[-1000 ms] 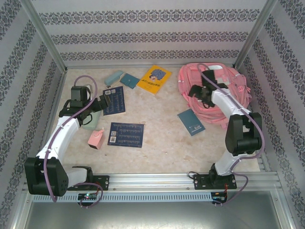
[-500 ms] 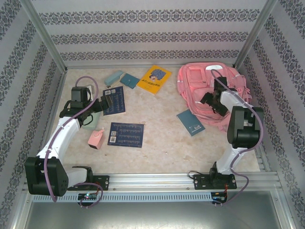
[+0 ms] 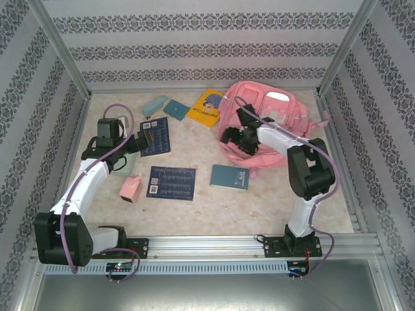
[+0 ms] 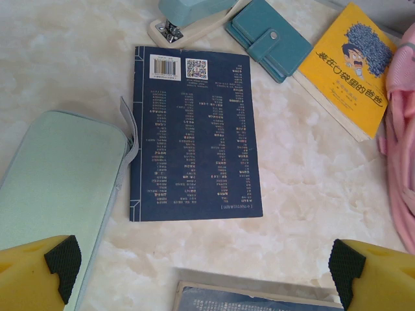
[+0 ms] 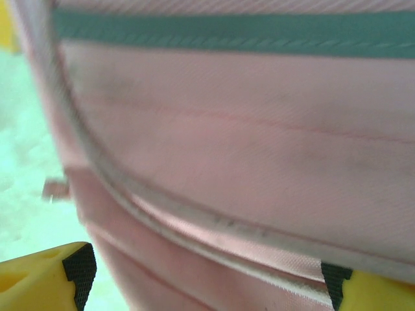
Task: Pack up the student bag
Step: Move the student bag to the top-center of the table.
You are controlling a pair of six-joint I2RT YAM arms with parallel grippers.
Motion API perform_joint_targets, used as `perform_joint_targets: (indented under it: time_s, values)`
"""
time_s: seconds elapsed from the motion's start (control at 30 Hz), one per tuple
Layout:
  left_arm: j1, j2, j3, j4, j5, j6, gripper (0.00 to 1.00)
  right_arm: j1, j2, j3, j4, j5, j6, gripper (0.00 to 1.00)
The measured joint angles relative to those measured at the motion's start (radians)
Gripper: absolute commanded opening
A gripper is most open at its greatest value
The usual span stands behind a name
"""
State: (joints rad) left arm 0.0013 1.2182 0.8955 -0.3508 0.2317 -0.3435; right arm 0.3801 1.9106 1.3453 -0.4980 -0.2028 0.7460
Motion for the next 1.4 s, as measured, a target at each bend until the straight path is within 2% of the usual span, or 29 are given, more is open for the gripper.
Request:
perform_joint_targets:
  time_s: [0.2, 0.4, 0.5, 0.77, 0.87, 0.97, 1.1, 1.23, 1.4]
  values:
    - [0.0, 0.0, -0.002, 0.0, 0.0, 0.0, 1.0, 0.095, 0.092, 0.154, -0.024, -0.051, 0.018, 0.98]
    - [0.0, 0.0, -0.003, 0.0, 0.0, 0.0, 1.0, 0.082, 0.059, 0.181, -0.111, -0.026, -0.052, 0.98]
    - [0.0, 0.0, -0.003, 0.0, 0.001, 0.0, 1.0, 0.037, -0.006, 0.146, -0.151, 0.008, -0.101, 0.98]
    - [0.0, 0.0, -0.003, 0.0, 0.008, 0.0, 1.0, -0.195, -0.205, -0.051, -0.206, 0.143, -0.212, 0.98]
    - [0.0, 0.002, -0.003, 0.001, 0.015, -0.001, 1.0, -0.214, -0.212, -0.121, -0.196, 0.154, -0.228, 0.98]
    - [0.0, 0.01, -0.003, 0.004, 0.024, -0.001, 1.0, -0.183, -0.212, -0.153, -0.175, 0.159, -0.226, 0.98]
    - [0.0, 0.019, -0.003, 0.006, 0.031, -0.006, 1.0, -0.087, -0.18, -0.148, -0.154, 0.163, -0.195, 0.98]
    - [-0.005, 0.019, -0.003, 0.007, 0.036, -0.024, 1.0, 0.023, -0.1, -0.086, -0.142, 0.161, -0.141, 0.98]
    - [-0.037, 0.019, -0.003, 0.008, 0.039, -0.064, 1.0, 0.114, -0.016, 0.027, -0.153, 0.142, -0.084, 0.98]
